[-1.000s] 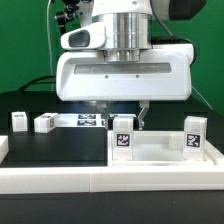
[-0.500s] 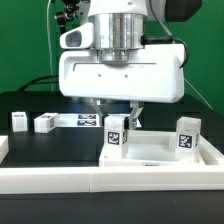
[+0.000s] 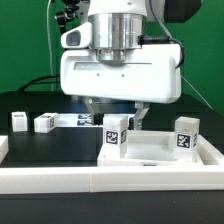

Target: Assemble square table

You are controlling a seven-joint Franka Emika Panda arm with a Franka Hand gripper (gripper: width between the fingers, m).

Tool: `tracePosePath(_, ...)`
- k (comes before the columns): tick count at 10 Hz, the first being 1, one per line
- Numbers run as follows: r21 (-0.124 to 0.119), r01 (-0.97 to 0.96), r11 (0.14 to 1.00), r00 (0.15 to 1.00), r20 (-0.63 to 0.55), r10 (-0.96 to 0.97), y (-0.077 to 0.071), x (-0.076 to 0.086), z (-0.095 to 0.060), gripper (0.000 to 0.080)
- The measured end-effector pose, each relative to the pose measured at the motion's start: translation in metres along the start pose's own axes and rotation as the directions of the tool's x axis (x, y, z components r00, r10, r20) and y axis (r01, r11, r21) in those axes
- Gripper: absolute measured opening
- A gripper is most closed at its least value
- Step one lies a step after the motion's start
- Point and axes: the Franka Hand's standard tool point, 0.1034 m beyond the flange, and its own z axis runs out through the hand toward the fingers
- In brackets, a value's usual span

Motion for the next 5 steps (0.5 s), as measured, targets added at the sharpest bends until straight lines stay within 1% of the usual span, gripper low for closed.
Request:
tracePosePath(1, 0.005, -0.048, 0.999, 0.999, -0.001, 0.048, 0.004, -0.006, -0.004, 0.0637)
tracePosePath(3, 0.026, -0.193, 0.981, 0.981, 0.023, 0.193, 0.008, -0.021, -0.016, 0.0647)
tracePosePath(4, 0.036, -0.219, 0.975, 0.975, 0.030, 0.218, 0.008, -0.025, -0.021, 0.0647)
tracePosePath(5, 0.039, -0.212, 0.976, 0.977, 0.028, 0.211, 0.008, -0.023, -0.022, 0.0649)
